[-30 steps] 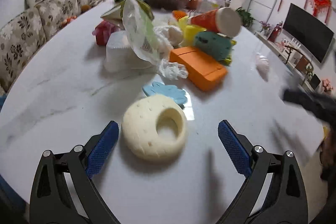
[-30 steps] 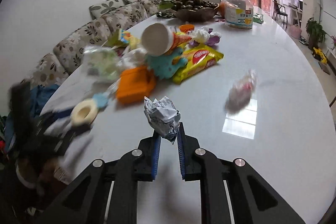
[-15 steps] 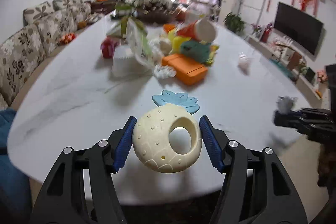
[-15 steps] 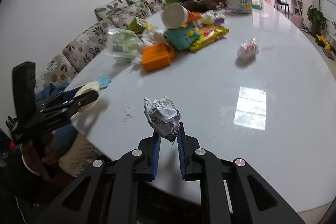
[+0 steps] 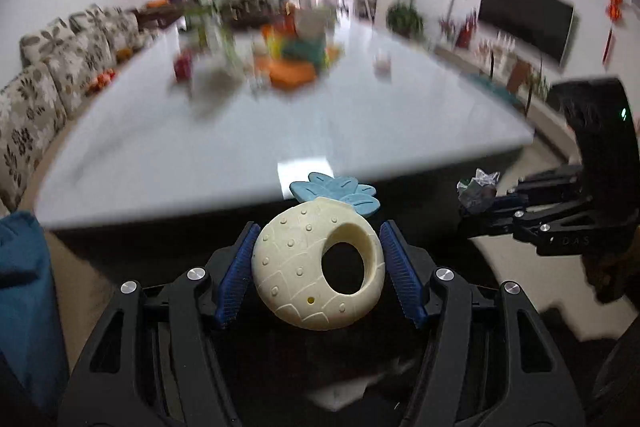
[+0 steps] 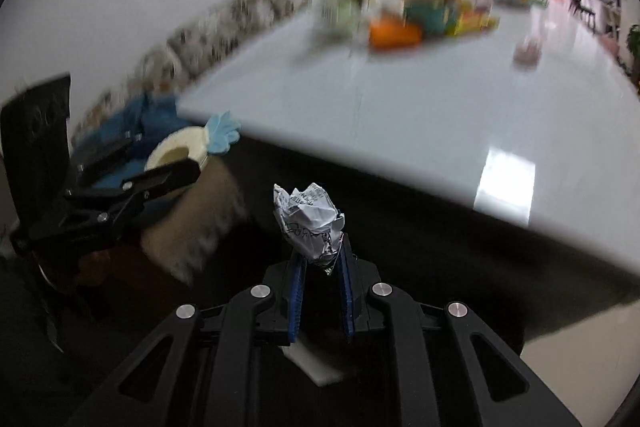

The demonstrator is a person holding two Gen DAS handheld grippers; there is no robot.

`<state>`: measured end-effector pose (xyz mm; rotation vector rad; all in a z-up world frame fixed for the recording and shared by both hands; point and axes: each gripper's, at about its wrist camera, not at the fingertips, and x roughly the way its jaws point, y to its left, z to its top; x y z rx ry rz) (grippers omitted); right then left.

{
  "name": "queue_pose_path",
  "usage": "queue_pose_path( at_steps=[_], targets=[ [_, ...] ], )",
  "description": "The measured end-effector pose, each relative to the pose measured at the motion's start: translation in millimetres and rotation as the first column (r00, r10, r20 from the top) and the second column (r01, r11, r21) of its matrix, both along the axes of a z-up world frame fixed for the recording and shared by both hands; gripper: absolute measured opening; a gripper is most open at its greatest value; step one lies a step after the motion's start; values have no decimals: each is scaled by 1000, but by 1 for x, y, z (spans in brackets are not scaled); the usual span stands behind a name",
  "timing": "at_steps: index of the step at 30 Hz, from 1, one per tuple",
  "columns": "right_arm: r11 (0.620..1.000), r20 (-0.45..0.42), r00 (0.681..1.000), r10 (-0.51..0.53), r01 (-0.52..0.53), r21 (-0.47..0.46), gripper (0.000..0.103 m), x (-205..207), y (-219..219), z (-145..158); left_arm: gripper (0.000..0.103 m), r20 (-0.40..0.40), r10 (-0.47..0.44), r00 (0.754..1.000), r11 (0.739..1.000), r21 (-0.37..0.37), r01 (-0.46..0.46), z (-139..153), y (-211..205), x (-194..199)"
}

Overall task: Collect trash
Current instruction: 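Carry both items to the trash bag and open both tools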

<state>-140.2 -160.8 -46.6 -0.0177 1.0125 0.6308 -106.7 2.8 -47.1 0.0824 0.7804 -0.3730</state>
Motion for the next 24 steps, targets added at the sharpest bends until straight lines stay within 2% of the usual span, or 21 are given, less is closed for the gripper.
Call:
queue_pose_path(
  at_steps=[2, 4, 5, 6, 7, 9, 12, 14, 15, 16, 17, 19, 21, 22, 23, 24],
  targets=[
    [999, -60, 998, 4, -6, -36, 17, -1, 4, -29, 61, -78, -12, 997, 999, 36, 15, -34, -4, 2],
    [998, -123, 992, 12, -20, -57, 24, 2, 9, -58, 65, -153, -16, 988, 999, 44, 23, -67, -3, 8],
    [998, -147, 989, 8, -17, -61, 25, 3, 11, -72, 73, -174, -15, 985, 999, 35, 22, -77, -1, 10],
    [998, -167, 986, 6, -15, -54, 31, 3, 12, -83, 79, -213, -13, 977, 1000, 12, 16, -89, 4, 13],
    [999, -181, 983, 8, -17, -50, 36, 3, 13, -88, 79, -239, -2, 971, 1000, 2, 3, -95, 7, 16],
    [999, -190, 982, 1, -11, -51, 38, -1, 14, -89, 79, -279, 19, 960, 999, -21, -26, -100, 15, 19],
    [999, -144, 990, 9, -14, -36, 38, -5, 11, -63, 79, -249, 39, 968, 998, -46, -52, -87, 24, 16],
    [1000, -75, 997, 14, -14, 5, 40, -2, 5, -27, 84, -209, 41, 977, 995, -80, -59, -68, 28, 16],
    [1000, -38, 999, 6, -5, 28, 52, 3, 0, -11, 88, -179, 45, 983, 992, -108, -66, -54, 30, 16],
    [999, 24, 999, -27, 26, 47, 68, 13, -8, 14, 89, -160, 46, 986, 990, -128, -67, -46, 29, 15],
    [997, 70, 996, -59, 55, 53, 72, 22, -14, 29, 89, -136, 44, 990, 986, -154, -65, -36, 28, 18],
    [991, 164, 977, -133, 128, 38, 72, 59, -29, 58, 89, -85, 47, 995, 980, -190, -63, -16, 26, 23],
    [975, 221, 952, -212, 220, -10, 73, 100, -41, 67, 90, -43, 51, 998, 978, -200, -59, 0, 24, 27],
    [958, 230, 935, -269, 283, -33, 73, 125, -49, 68, 91, -15, 61, 998, 979, -194, -63, 9, 21, 32],
    [924, 219, 908, -357, 377, -59, 73, 164, -60, 66, 91, 5, 70, 998, 980, -189, -67, 15, 20, 35],
    [907, 205, 895, -397, 417, -62, 73, 186, -66, 62, 92, 24, 75, 997, 980, -187, -69, 20, 21, 38]
  ],
)
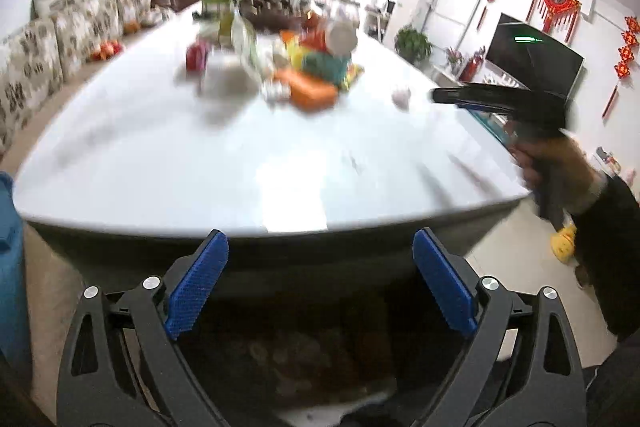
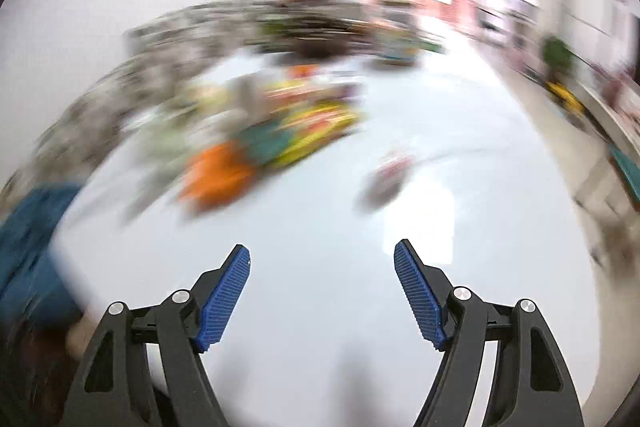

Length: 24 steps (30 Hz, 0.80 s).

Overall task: Collect trash
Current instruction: 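Carry both items to the trash bag and open both tools, then grasp the clear red-printed plastic bag with the right tool while the left grasps a clear plastic sheet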

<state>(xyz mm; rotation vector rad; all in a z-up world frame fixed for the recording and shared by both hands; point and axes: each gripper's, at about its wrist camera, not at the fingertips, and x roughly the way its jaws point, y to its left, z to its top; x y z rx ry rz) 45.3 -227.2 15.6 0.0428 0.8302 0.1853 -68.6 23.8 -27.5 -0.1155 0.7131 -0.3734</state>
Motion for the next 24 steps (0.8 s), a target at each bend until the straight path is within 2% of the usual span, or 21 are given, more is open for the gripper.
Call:
queue_pose_path(
  at_steps=[2, 3, 5, 7, 8, 9, 11, 14, 16, 20, 24],
  targets=[
    [996, -56, 995, -80, 81, 26, 73, 53, -10, -11, 92, 31, 24, 999, 1000, 12, -24, 8, -1, 9],
    [991, -101, 987, -123, 127, 32, 68, 81, -13, -19, 92, 37, 37, 999, 999, 18, -38, 10, -1, 13],
    [986, -160, 974, -160, 167, 32, 64, 111, -14, -33, 92, 38, 55, 998, 998, 16, -56, 11, -2, 23],
    [984, -188, 966, -175, 180, 8, 53, 130, -12, -44, 92, 32, 71, 997, 997, 17, -71, 13, -2, 34],
    [983, -169, 968, -183, 176, -55, 46, 133, -7, -44, 92, 28, 73, 997, 997, 19, -73, 12, 1, 37],
    [985, -164, 972, -169, 158, -74, 35, 133, -4, -45, 92, 24, 76, 997, 997, 21, -76, 12, 0, 40],
    [994, -163, 981, -106, 98, -55, 34, 121, -4, -45, 92, 14, 84, 996, 996, 18, -84, 11, 1, 51],
    [996, -124, 991, -51, 41, -84, 33, 90, -1, -45, 92, -4, 97, 995, 995, 20, -97, 8, -1, 69],
    [997, -109, 994, -27, 19, -71, 32, 70, -1, -47, 92, -17, 119, 993, 993, 27, -118, 9, -3, 91],
    [998, -82, 996, 20, -15, 62, 32, 23, -13, -41, 92, -15, 195, 981, 976, 96, -193, 18, -6, 141],
    [988, -37, 997, 73, -67, 136, 32, -21, -9, -33, 92, 29, 273, 962, 957, 96, -275, 28, -2, 193]
  ],
)
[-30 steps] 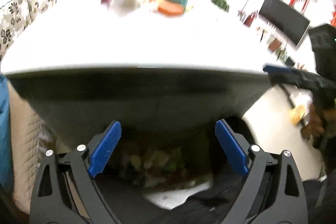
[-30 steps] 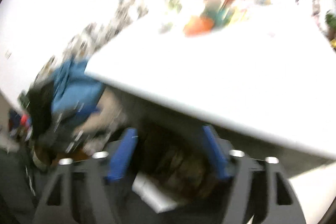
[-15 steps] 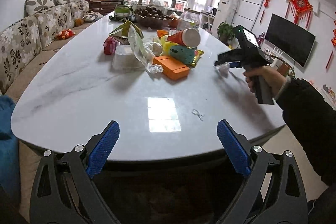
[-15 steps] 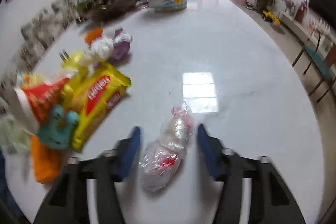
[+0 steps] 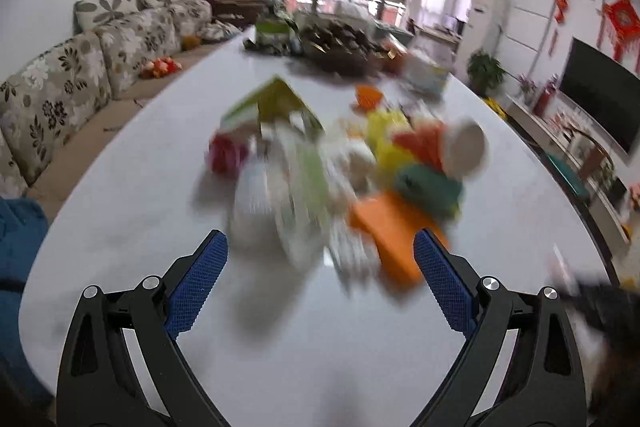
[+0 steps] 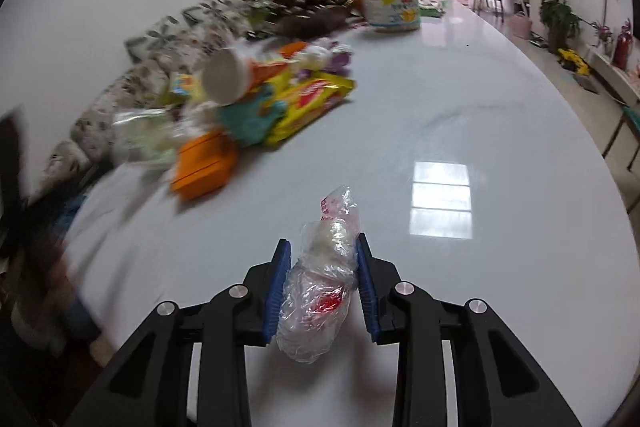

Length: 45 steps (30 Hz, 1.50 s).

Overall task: Collect trash
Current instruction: 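Grasp the clear red-printed plastic bag with the right tool while the left grasps a clear plastic sheet, then carry both items to the trash bag and open both tools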

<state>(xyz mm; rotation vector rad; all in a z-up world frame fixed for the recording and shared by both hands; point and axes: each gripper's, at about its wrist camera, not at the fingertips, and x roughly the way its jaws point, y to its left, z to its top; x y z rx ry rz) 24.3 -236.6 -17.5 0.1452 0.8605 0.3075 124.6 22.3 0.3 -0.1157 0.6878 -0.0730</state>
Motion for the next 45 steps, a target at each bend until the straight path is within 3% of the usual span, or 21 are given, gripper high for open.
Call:
queue_pose_path(
  at_steps=[1, 2, 3, 4, 5, 6, 9, 14, 18, 22, 25, 28, 31, 34, 35, 36, 38, 39, 41, 43, 45],
  targets=[
    [1000, 2, 1000, 9, -9, 12, 32, -8, 2, 0, 91, -2, 3, 1000, 1000, -7, -3, -1, 0, 9],
    [1000, 1, 1000, 16, -16, 22, 32, -15, 4, -1, 81, -3, -5, 1000, 1000, -19, 5, -1, 0, 18],
    [999, 0, 1000, 21, -21, 27, 32, -19, 5, -2, 58, -9, -18, 1000, 999, -28, 17, -3, 0, 27],
    [999, -5, 1000, 30, -30, 34, 33, -25, 8, -4, 48, -50, -29, 998, 999, -17, 29, -8, -2, 41],
    [999, -9, 999, 35, -35, 38, 33, -27, 9, -6, 24, -73, -35, 997, 999, -10, 34, -13, -3, 45],
    [998, -13, 999, 39, -38, 41, 33, -25, 12, -8, 11, -97, -51, 994, 999, -19, 49, -17, -3, 50],
    [998, -18, 999, 34, -33, 58, 32, -29, 12, -14, 10, -80, -87, 993, 996, -26, 85, -14, -3, 34],
    [996, -1, 999, 38, -38, 83, 32, -40, 14, -11, 10, 119, -171, 978, 985, 57, 165, 33, -12, -57],
    [994, 53, 996, 65, -69, 85, 32, -56, 22, 8, 10, 294, -222, 930, 973, 136, 189, 76, -16, -139],
    [989, 106, 989, 99, -110, 101, 32, -73, 33, 29, 10, 350, -263, 899, 964, 126, 233, 94, -16, -191],
    [976, 120, 979, 164, -179, 124, 32, -93, 44, 41, 11, 284, -293, 913, 956, 108, 273, 81, -17, -213],
    [951, 67, 961, 269, -276, 137, 33, -122, 57, 37, 11, 127, -338, 933, 941, 77, 330, 43, -20, -232],
    [930, -43, 932, 359, -353, 108, 33, -150, 71, 12, 11, -41, -360, 932, 931, 46, 361, -5, -21, -245],
    [919, -171, 903, 393, -383, 91, 33, -163, 82, -29, 11, -156, -378, 912, 923, 18, 386, -54, -17, -246],
    [919, -212, 895, 393, -386, 74, 34, -163, 86, -46, 18, -190, -398, 897, 913, 13, 408, -71, -18, -243],
    [918, -238, 888, 395, -393, 57, 36, -162, 90, -60, 38, -221, -409, 886, 907, 13, 422, -85, -18, -240],
    [923, -261, 891, 370, -386, -9, 52, -159, 96, -88, 71, -288, -369, 884, 916, 45, 398, -119, -17, -231],
    [924, -272, 892, 360, -382, -30, 59, -158, 98, -97, 71, -298, -365, 882, 920, 33, 392, -127, -14, -228],
    [929, -298, 891, 342, -368, -32, 59, -158, 96, -104, 71, -327, -351, 877, 928, -1, 372, -135, -8, -221],
    [931, -283, 893, 349, -364, 1, 59, -161, 91, -93, 73, -294, -336, 895, 936, -3, 351, -126, -1, -220],
    [931, -205, 911, 358, -364, 7, 62, -162, 86, -60, 79, -247, -325, 913, 943, -9, 333, -111, 5, -218]
  ],
)
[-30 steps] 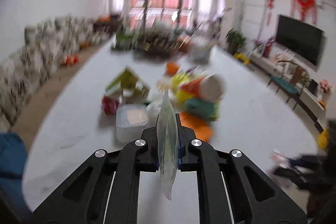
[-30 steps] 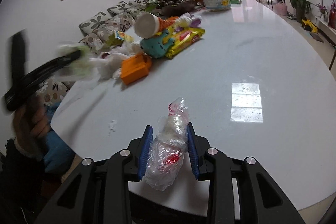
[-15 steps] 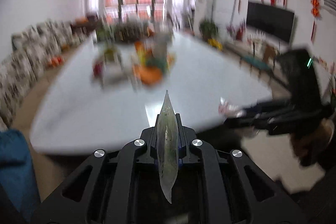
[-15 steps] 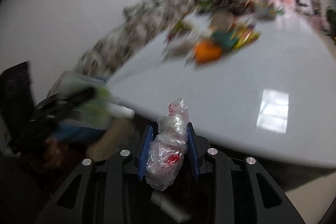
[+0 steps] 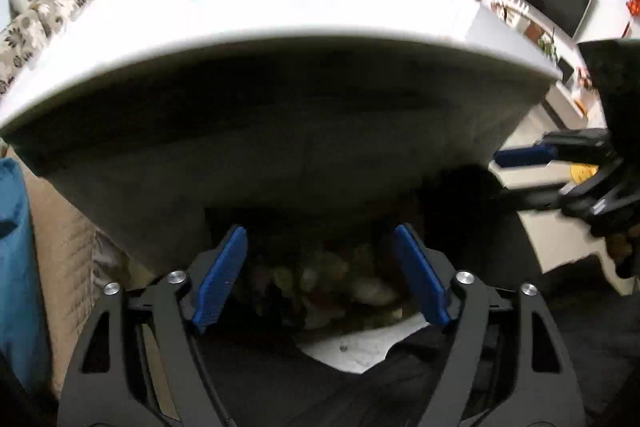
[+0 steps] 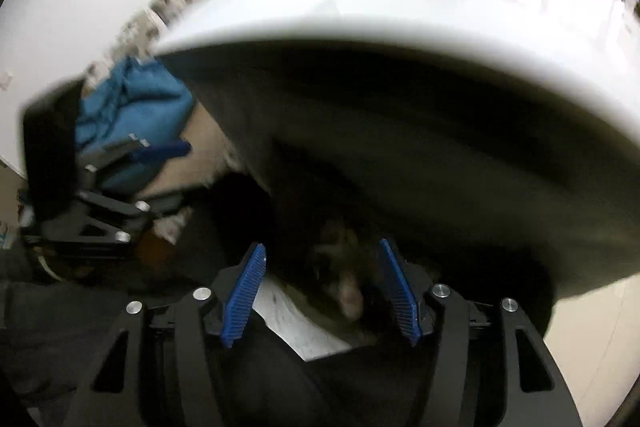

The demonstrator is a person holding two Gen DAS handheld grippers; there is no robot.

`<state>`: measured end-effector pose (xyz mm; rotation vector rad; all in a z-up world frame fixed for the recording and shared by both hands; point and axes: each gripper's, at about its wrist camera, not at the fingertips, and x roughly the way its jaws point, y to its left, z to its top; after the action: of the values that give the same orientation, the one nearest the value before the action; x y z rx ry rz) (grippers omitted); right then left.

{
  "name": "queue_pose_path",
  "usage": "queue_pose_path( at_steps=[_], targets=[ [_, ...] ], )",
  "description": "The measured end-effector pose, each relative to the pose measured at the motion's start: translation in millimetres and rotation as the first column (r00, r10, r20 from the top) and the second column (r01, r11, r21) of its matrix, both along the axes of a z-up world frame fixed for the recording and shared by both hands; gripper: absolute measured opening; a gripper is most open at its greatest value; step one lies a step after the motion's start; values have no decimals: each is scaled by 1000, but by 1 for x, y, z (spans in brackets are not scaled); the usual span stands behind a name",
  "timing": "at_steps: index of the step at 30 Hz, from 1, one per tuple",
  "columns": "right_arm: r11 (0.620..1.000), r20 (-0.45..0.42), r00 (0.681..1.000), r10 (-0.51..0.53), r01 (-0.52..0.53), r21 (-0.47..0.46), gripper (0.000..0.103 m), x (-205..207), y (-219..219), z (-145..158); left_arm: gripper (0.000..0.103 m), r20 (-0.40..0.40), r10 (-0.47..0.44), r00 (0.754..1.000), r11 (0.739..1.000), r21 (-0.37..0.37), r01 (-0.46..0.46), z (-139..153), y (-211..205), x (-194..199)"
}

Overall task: Collect trash
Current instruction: 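Carry both items to the trash bag and open both tools, then grasp the red-and-white paper cup with the right tool while the left grasps the orange toy case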

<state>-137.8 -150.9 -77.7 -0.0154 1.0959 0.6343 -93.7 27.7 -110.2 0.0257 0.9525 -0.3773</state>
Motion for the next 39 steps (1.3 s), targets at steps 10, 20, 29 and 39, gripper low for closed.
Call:
queue_pose_path(
  at_steps=[10, 20, 29, 39],
  targets=[
    [971, 528, 831, -174, 233, -47, 93, 162, 11, 125, 88, 169, 70, 983, 977, -212, -33, 66, 5, 36],
    [941, 431, 873, -228, 311, -133, 79, 324, 52, 88, 90, 148, 134, 980, 960, -266, -91, 60, 24, 55],
    [961, 402, 876, -267, 271, 48, 56, 270, 11, 115, 90, 160, 121, 980, 970, -229, -83, 72, 13, 73],
    [929, 423, 827, -370, 333, 163, 58, 130, -80, 121, 90, 79, 113, 990, 977, -188, -97, 81, -56, 179]
  ],
)
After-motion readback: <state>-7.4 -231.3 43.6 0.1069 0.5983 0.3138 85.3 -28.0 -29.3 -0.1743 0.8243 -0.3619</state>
